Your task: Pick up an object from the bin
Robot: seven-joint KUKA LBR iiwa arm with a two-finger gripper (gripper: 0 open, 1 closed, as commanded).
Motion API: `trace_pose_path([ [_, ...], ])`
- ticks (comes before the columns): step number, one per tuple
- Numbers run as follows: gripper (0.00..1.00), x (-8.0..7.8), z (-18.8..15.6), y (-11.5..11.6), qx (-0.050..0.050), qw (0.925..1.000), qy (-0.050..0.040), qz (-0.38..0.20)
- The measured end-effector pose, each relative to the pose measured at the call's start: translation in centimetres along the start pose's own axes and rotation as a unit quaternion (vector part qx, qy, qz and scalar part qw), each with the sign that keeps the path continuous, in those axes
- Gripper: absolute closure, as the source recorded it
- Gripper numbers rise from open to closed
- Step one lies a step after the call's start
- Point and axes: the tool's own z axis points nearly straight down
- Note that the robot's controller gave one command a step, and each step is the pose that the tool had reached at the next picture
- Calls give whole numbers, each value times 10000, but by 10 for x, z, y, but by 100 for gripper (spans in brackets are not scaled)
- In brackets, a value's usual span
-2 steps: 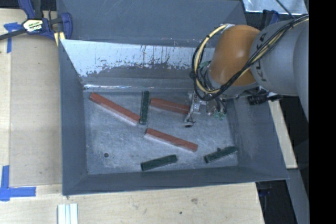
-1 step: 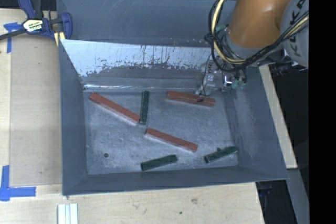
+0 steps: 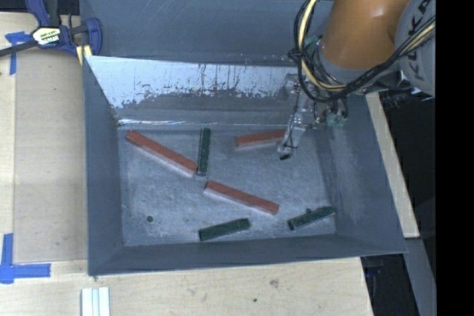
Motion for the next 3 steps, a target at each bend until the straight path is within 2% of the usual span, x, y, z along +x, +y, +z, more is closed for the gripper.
trace_pose_path([
  [1,0,6,-16,4,-2,9894,-19,-1454],
  [2,0,-32,159,-18,-3,9758,45,-2185],
  [3,100,-34,154,-17,-4,9761,3,-2174],
])
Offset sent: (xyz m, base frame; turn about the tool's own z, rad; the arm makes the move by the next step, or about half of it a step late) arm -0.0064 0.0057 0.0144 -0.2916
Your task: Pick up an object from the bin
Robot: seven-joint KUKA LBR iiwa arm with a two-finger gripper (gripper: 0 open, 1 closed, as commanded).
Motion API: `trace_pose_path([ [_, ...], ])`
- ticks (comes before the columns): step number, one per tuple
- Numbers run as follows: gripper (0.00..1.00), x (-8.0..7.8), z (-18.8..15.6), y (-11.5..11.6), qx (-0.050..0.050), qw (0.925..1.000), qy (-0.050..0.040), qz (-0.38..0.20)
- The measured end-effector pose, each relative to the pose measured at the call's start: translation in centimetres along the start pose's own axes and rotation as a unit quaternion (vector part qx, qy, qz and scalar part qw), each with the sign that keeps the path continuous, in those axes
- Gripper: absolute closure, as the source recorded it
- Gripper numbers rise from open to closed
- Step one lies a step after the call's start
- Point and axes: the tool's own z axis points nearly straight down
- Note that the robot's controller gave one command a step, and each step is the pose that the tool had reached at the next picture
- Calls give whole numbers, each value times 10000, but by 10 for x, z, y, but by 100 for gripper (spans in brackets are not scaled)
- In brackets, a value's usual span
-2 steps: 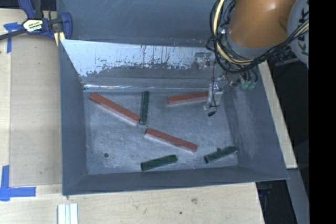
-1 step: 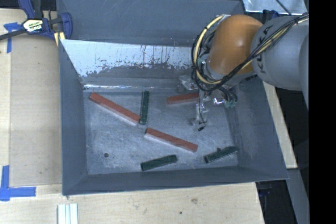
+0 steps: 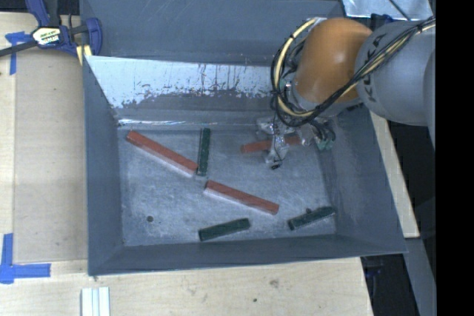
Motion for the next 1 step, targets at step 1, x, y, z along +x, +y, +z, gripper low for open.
trace_pose_path([
  [1,100,17,-141,-23,8,9999,-14,-143],
])
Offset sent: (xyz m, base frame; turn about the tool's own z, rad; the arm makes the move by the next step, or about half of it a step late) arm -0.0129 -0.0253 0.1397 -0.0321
